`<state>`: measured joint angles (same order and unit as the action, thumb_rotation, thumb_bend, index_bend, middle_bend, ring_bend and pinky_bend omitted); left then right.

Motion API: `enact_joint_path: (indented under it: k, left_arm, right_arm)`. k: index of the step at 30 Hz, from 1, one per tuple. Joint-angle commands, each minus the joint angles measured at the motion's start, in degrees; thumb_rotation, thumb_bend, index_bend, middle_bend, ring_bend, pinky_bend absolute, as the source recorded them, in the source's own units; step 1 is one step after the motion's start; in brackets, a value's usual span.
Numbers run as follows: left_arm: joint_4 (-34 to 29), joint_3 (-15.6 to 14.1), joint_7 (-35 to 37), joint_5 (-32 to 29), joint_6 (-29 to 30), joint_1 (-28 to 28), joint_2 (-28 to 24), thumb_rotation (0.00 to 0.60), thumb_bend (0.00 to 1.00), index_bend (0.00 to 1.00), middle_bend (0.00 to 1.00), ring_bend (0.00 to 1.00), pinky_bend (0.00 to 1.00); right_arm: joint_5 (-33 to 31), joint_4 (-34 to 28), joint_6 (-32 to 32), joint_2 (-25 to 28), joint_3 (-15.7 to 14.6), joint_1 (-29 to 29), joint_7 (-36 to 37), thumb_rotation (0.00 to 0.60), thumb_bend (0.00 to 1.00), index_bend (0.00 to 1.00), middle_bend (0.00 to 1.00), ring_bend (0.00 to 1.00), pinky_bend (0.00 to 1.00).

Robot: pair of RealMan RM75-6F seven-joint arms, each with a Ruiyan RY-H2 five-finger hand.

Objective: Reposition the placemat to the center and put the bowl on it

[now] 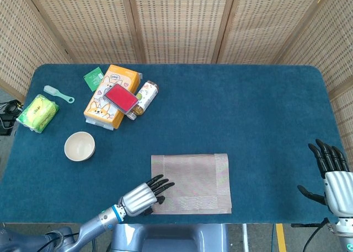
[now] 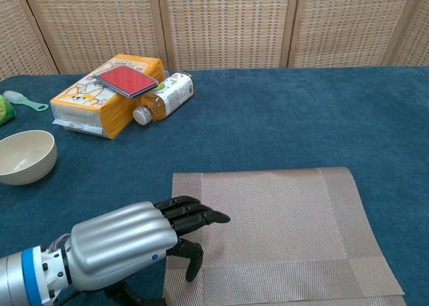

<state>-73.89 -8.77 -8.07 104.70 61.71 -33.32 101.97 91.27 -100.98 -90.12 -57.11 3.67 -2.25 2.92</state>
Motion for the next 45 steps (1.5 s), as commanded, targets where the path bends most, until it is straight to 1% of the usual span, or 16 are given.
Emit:
enact_joint_path:
  k: [1, 5, 13, 16, 20, 23, 28, 32, 36, 39, 41, 43, 45]
  left_arm:
    - [-0.17, -0.01, -0.2, -0.18, 0.0, -0.08, 0.08, 0.6, 0.27, 0.46, 0.0, 0.0, 0.0]
    - [-0.18, -0.08, -0.32, -0.44, -0.15, -0.29, 0.4, 0.6, 0.36, 0.46, 0.0, 0.0, 0.0]
    - [0.06, -0.14, -0.98, -1.04, -0.5, -0.46, 1.05, 0.6, 0.38, 0.46, 0.0, 0.0, 0.0]
    - [0.18, -0.11, -1.33, -1.34, -0.72, -0.5, 1.22, 0.6, 0.42, 0.46, 0.0, 0.0, 0.0]
    - [-0.13, 0.19, -2.36, -2.68, -1.81, -0.46, 1.51, 0.6, 0.5, 0.49, 0.0, 0.0, 0.0]
    - [-0.72, 0.44, -2.8, -3.5, -2.42, -0.49, 1.59, 0.6, 0.54, 0.52, 0.0, 0.0, 0.0]
    - [-1.55, 0.8, -3.25, -4.21, -2.67, -0.61, 1.67, 0.6, 0.59, 0.57, 0.0, 0.0, 0.0]
    - [-1.96, 1.08, -3.74, -4.6, -2.69, -0.72, 1.76, 0.6, 0.64, 0.58, 0.0, 0.0, 0.0]
    - [-2.16, 1.29, -4.15, -4.96, -2.72, -0.77, 1.84, 0.6, 0.65, 0.6, 0.0, 0.0, 0.0]
    - [-2.41, 1.59, -4.12, -5.29, -2.59, -0.82, 1.85, 0.6, 0.65, 0.65, 0.0, 0.0, 0.0]
    - [-2.66, 1.82, -4.02, -5.46, -2.32, -0.82, 1.72, 0.6, 0.67, 0.72, 0.0, 0.0, 0.0]
    - [-3.19, 2.28, -3.8, -5.65, -1.82, -0.86, 1.37, 0.6, 0.68, 0.76, 0.0, 0.0, 0.0]
    - [-3.92, 2.68, -3.32, -5.85, -1.51, -0.98, 0.89, 0.6, 0.68, 0.78, 0.0, 0.0, 0.0]
  right_arm:
    - [0.06, -0.03, 0.0, -0.01, -0.03, 0.0, -0.02, 0.6, 0.0, 0.0, 0.0, 0.0, 0.0]
    - [0.07, -0.06, -0.08, 0.01, -0.04, 0.03, 0.0, 0.6, 0.0, 0.0, 0.0, 0.0, 0.0]
    - [0.05, -0.05, -0.04, 0.04, -0.04, 0.01, 0.04, 0.6, 0.0, 0.0, 0.0, 0.0, 0.0]
    - [0.05, -0.06, -0.06, 0.06, -0.05, 0.02, 0.1, 0.6, 0.0, 0.0, 0.0, 0.0, 0.0]
    - [0.15, -0.07, -0.12, 0.12, -0.09, 0.04, 0.24, 0.6, 0.0, 0.0, 0.0, 0.0, 0.0]
    - [0.16, -0.04, -0.14, 0.13, -0.09, 0.04, 0.27, 0.6, 0.0, 0.0, 0.0, 0.0, 0.0]
    - [0.17, -0.07, -0.13, 0.17, -0.09, 0.02, 0.44, 0.6, 0.0, 0.0, 0.0, 0.0, 0.0]
    - [0.13, -0.08, -0.11, 0.25, -0.08, 0.01, 0.66, 0.6, 0.0, 0.0, 0.0, 0.0, 0.0]
    - [0.14, -0.07, -0.13, 0.28, -0.07, 0.01, 0.77, 0.6, 0.0, 0.0, 0.0, 0.0, 0.0]
    - [0.28, -0.07, -0.14, 0.28, -0.14, 0.01, 0.77, 0.6, 0.0, 0.0, 0.0, 0.0, 0.0]
    - [0.36, -0.07, -0.22, 0.25, -0.16, 0.04, 0.69, 0.6, 0.0, 0.0, 0.0, 0.0, 0.0]
    - [0.45, -0.07, -0.24, 0.22, -0.19, 0.04, 0.6, 0.6, 0.0, 0.0, 0.0, 0.0, 0.0]
    - [0.48, -0.07, -0.2, 0.18, -0.22, 0.03, 0.51, 0.6, 0.0, 0.0, 0.0, 0.0, 0.0]
